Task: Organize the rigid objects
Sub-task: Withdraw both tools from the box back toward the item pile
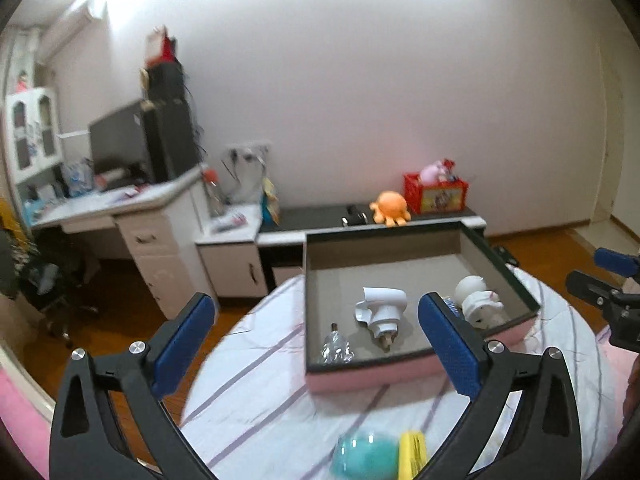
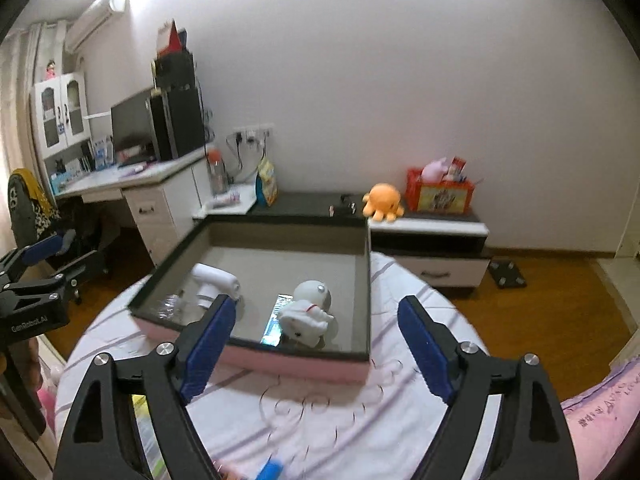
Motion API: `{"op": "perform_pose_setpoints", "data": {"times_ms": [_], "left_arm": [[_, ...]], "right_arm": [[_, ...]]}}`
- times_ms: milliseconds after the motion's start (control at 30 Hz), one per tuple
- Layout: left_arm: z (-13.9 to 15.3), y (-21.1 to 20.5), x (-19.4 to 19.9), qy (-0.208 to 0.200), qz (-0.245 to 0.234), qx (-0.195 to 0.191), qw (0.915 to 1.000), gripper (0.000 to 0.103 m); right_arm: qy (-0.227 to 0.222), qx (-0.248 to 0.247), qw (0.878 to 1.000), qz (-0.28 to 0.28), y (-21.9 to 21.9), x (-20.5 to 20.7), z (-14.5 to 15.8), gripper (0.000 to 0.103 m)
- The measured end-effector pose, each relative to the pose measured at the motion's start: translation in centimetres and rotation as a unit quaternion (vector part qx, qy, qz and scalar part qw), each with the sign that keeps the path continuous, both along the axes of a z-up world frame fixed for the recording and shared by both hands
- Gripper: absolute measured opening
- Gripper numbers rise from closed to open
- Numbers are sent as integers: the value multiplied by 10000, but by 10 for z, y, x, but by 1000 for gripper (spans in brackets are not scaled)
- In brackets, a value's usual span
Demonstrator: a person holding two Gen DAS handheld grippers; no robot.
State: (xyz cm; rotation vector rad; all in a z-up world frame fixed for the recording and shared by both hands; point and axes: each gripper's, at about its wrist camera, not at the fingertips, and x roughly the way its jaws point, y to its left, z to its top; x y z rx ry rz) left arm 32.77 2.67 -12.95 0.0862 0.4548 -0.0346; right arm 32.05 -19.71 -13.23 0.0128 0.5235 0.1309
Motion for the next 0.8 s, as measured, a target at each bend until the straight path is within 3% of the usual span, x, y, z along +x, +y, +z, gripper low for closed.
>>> {"op": "perform_pose_setpoints", "data": {"times_ms": [33,367,567,800], "left_arm": [[4,1,-14,-105,71,13,9999,103],[20,-14,-137,-818,166,30,9965,103],[14,-20,-175,-841,172,-2,9963,103],[6,-19,-190,-694,124,-26,9975,103]], "right_arm": [[-95,-10,10000,-9,0,-11,4,94],[-1150,-264,9919,-476,9,-129,22,94],[-1160,-45,9920,-488,7,-160,19,94],[-1194,-73,9913,-545,8,-187,8,94]]}}
